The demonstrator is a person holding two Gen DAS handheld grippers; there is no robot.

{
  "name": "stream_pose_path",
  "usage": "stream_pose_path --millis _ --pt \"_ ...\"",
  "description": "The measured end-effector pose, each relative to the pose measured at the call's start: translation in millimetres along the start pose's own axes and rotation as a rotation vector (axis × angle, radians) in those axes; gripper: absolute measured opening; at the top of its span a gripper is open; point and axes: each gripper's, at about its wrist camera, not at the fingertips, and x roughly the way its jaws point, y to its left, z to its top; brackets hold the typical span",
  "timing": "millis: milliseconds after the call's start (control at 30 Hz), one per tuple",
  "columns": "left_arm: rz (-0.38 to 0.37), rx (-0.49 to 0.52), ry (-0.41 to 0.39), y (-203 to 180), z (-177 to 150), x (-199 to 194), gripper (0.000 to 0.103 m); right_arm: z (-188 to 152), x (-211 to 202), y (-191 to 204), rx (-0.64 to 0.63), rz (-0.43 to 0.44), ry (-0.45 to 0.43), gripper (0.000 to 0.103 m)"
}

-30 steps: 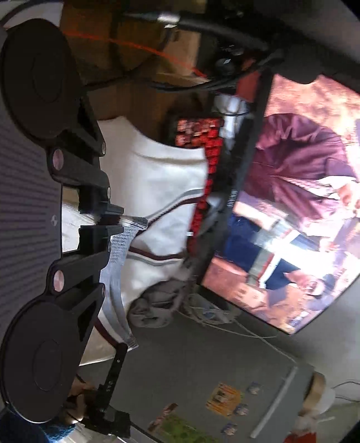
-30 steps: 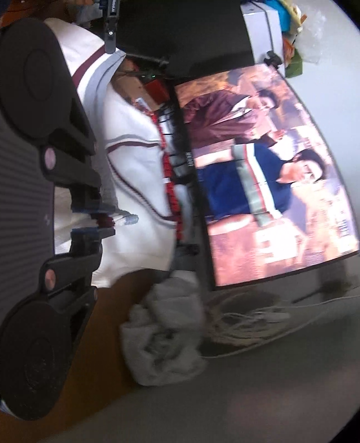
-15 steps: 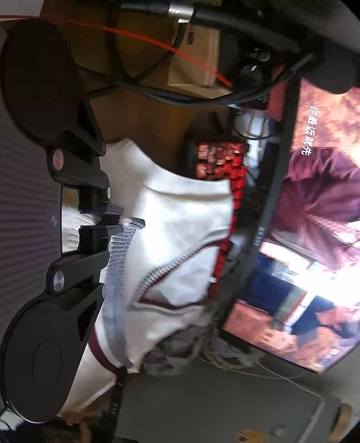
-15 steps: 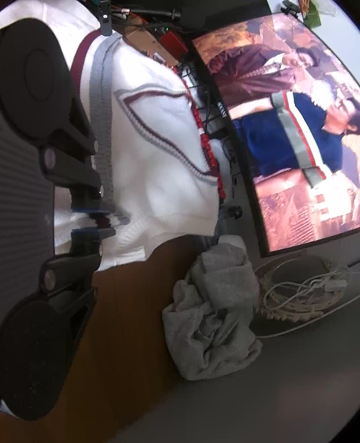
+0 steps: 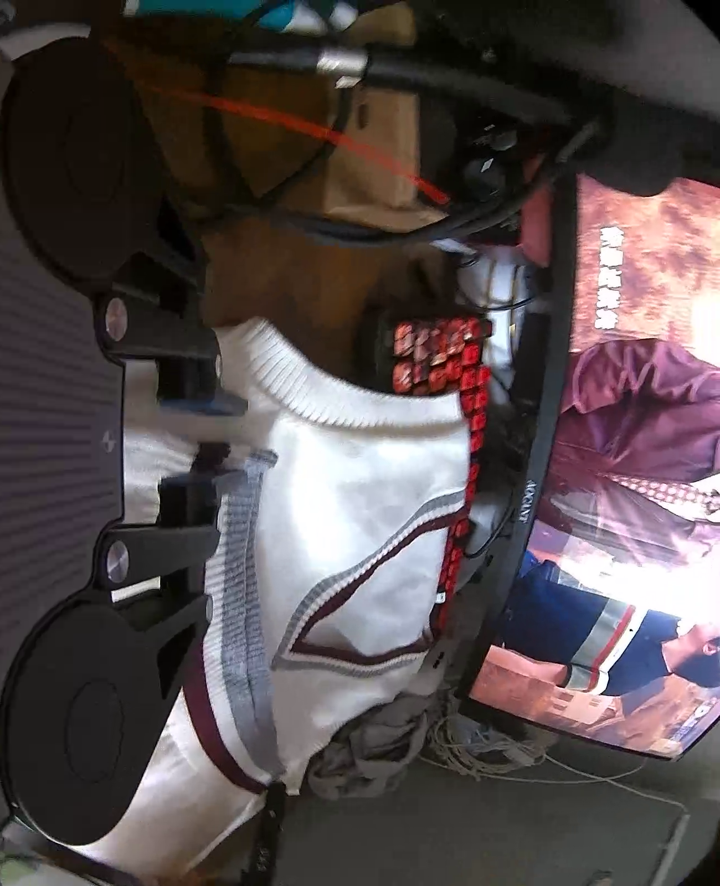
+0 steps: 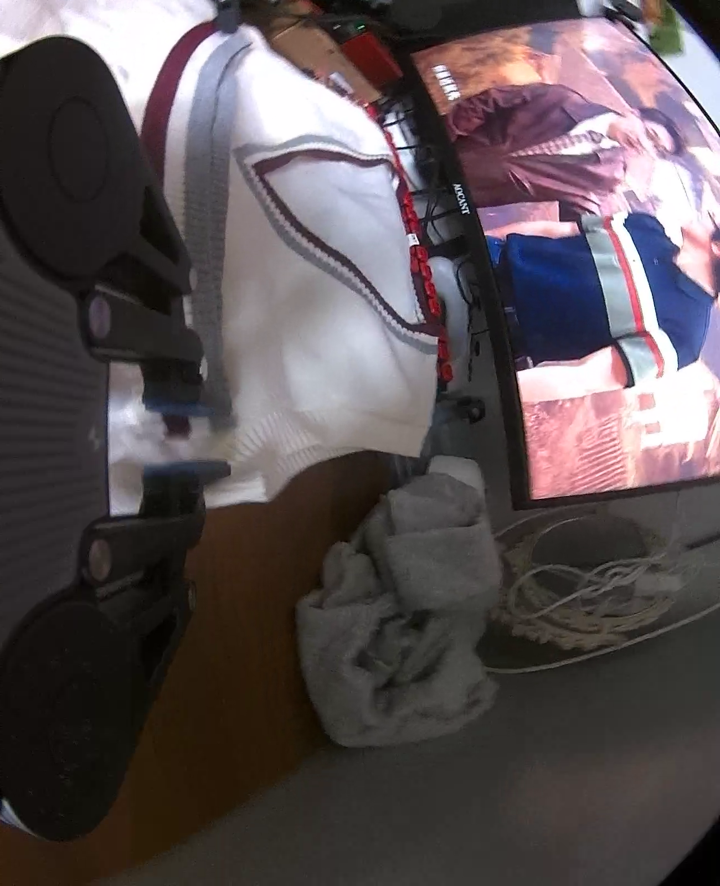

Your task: Fold clothes

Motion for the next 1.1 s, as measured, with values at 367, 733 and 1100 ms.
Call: stream_pose_path --millis 367,733,1100 --pt "-0.062 0.084 -0.138 -44.0 10.2 -38.1 0.035 1.4 -35.9 44.8 -0.054 0.164 -0.091 0.041" --pt "-0.042 0.224 -0.011 -104.5 -14.9 32.1 0.052 -14.3 13.8 128.5 -0.150 0.280 0.029 0.053" --pt "-0.006 0.167 0.012 -62.8 -6.0 20.6 0.057 -10.0 10.0 59.0 -0.089 0.126 0.051 0.045"
